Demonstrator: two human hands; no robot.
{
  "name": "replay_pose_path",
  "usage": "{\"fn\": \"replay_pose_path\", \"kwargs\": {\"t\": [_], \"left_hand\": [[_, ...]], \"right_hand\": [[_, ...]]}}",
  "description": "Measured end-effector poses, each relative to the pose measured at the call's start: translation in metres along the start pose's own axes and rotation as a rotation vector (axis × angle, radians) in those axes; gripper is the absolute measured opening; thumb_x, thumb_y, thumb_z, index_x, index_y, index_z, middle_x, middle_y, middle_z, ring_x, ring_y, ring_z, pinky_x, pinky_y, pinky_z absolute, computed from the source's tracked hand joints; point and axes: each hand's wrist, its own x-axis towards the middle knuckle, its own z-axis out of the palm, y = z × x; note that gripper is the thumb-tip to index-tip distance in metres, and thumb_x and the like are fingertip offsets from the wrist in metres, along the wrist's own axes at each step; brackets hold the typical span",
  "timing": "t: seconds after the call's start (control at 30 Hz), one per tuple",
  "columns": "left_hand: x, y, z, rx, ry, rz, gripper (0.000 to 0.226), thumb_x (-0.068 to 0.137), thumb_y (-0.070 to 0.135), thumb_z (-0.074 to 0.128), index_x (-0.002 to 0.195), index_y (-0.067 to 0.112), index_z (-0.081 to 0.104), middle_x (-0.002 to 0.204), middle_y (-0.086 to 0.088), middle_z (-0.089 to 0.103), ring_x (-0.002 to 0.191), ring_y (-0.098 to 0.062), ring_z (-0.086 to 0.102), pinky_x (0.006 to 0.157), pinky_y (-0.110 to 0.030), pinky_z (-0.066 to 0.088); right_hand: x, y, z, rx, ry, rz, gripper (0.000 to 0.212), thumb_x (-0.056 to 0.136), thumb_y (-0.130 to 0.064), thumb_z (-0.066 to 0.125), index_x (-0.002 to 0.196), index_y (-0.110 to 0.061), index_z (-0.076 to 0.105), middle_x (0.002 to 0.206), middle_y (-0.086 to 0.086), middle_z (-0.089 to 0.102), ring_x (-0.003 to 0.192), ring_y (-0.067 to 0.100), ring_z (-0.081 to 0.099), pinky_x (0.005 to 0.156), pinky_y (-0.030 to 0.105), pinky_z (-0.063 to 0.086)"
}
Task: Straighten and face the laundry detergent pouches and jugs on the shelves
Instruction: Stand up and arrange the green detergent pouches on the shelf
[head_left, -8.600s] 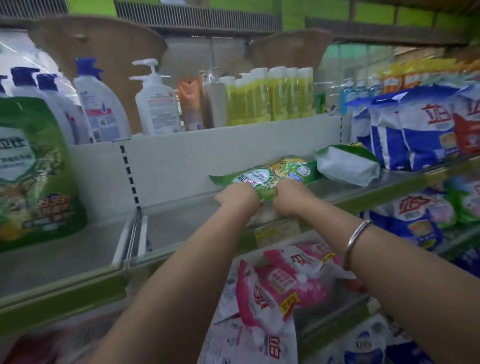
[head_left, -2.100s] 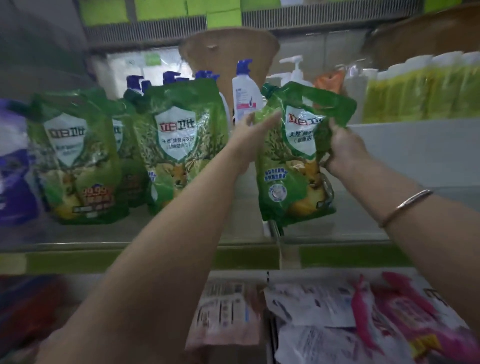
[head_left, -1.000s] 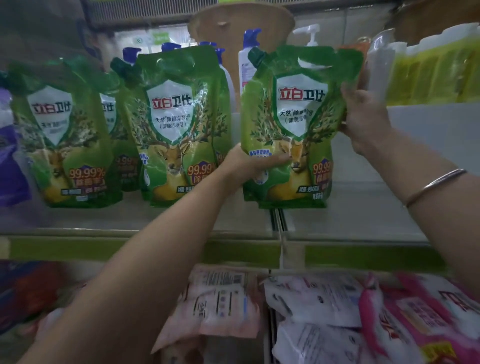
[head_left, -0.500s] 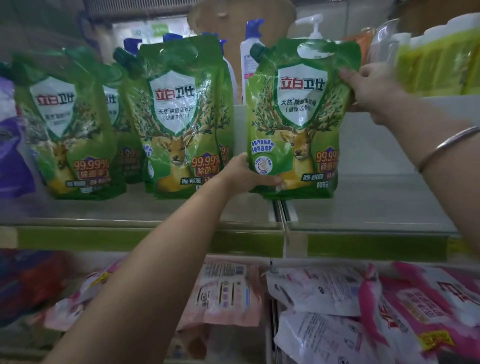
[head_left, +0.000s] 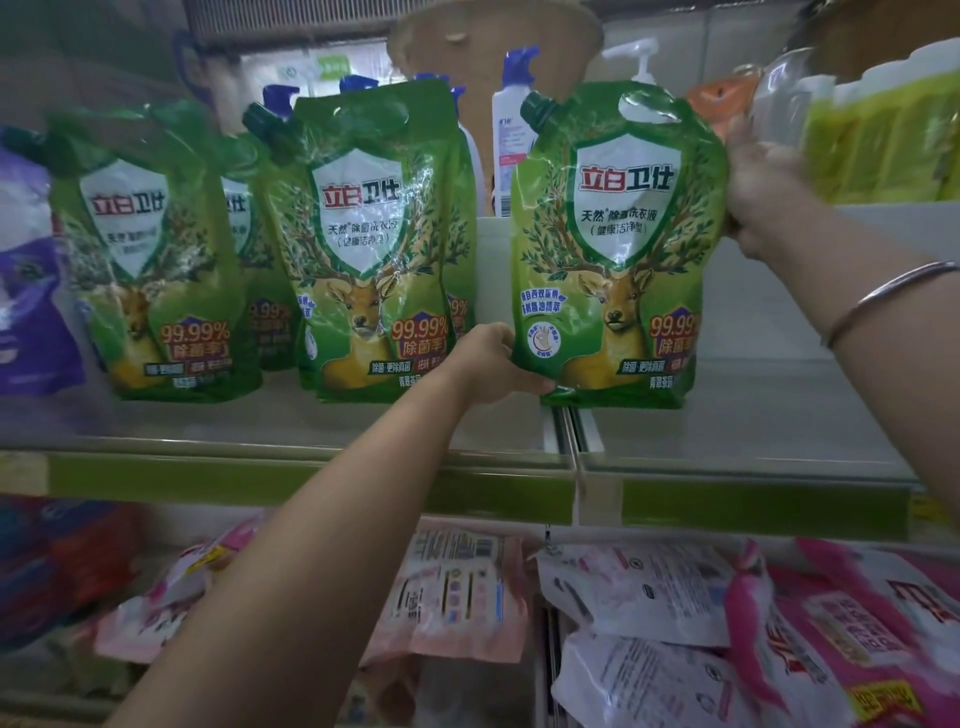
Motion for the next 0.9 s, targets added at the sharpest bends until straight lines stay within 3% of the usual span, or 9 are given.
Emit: {"fn": "replay_pose_path", "kwargs": {"t": [0.07,0.13,0.23,0.37,0.5,0.6,0.73,0.9], "left_hand": [[-0.002,0.0,0.0,-0.006,-0.01,-0.006,0.05,0.066,0.015,0.083,0.109,0.007,0.059,0.105,-0.006,0.067,0.101,-0.022,0.062,0.093,-0.039,0.051],[-0.005,0.003,-0.001,-0.053,-0.047,-0.007,0.046,0.068,0.011,0.081,0.107,0.009,0.057,0.098,0.0,0.066,0.096,-0.017,0.061,0.084,-0.03,0.051],[-0.009,0.011,-0.002,-0.217,-0.104,0.002,0.054,0.068,0.003,0.078,0.113,0.012,0.052,0.103,0.0,0.065,0.094,-0.014,0.062,0.072,-0.02,0.048],[-0.005,0.021,0.003,-0.403,-0.111,0.035,0.064,0.066,0.004,0.08,0.119,0.013,0.045,0.109,-0.007,0.066,0.096,-0.019,0.067,0.08,-0.027,0.055],[0.001,0.022,0.006,-0.331,-0.107,0.056,0.08,0.059,0.008,0.085,0.126,0.012,0.042,0.112,-0.005,0.066,0.096,-0.015,0.067,0.072,-0.021,0.057],[0.0,0.021,0.009,-0.24,-0.056,0.084,0.09,0.049,0.015,0.091,0.125,0.012,0.043,0.112,-0.003,0.066,0.099,-0.014,0.066,0.083,-0.027,0.056],[0.0,0.019,0.013,-0.22,0.006,0.104,0.072,0.059,0.005,0.086,0.114,0.014,0.04,0.108,0.0,0.063,0.097,-0.013,0.064,0.082,-0.025,0.054],[0.001,0.015,0.011,-0.088,0.078,0.14,0.071,0.057,0.007,0.087,0.11,0.019,0.041,0.108,0.0,0.061,0.104,-0.018,0.061,0.092,-0.035,0.052]], "right_hand": [[-0.011,0.001,-0.003,-0.051,0.008,-0.04,0.052,0.072,-0.073,0.04,0.078,-0.023,0.053,0.088,0.002,0.061,0.08,0.021,0.062,0.082,0.045,0.056],[-0.027,0.007,-0.008,-0.093,-0.065,-0.063,0.053,0.074,-0.072,0.038,0.08,-0.022,0.054,0.085,0.0,0.064,0.073,0.015,0.063,0.072,0.033,0.058],[-0.039,0.028,-0.021,-0.159,-0.116,-0.084,0.046,0.089,-0.059,0.038,0.074,-0.018,0.052,0.07,0.001,0.057,0.056,0.008,0.054,0.054,0.023,0.052],[-0.048,0.044,-0.029,-0.188,-0.27,-0.04,0.031,0.095,-0.039,0.046,0.076,-0.016,0.052,0.073,0.001,0.059,0.066,0.011,0.057,0.069,0.03,0.052],[-0.048,0.042,-0.031,-0.223,-0.287,-0.069,0.026,0.094,-0.03,0.051,0.073,-0.015,0.048,0.07,0.0,0.06,0.06,0.005,0.06,0.067,0.025,0.053],[-0.044,0.037,-0.034,-0.315,-0.287,-0.108,0.025,0.095,-0.028,0.05,0.073,-0.017,0.05,0.073,-0.001,0.061,0.062,0.005,0.059,0.061,0.02,0.051],[-0.038,0.029,-0.036,-0.361,-0.325,-0.126,0.021,0.096,-0.026,0.049,0.075,-0.02,0.051,0.075,-0.003,0.06,0.066,0.006,0.058,0.06,0.018,0.049],[-0.029,0.015,-0.042,-0.473,-0.34,-0.164,0.017,0.093,-0.022,0.054,0.077,-0.016,0.053,0.076,-0.003,0.059,0.066,0.007,0.056,0.053,0.011,0.049]]}}
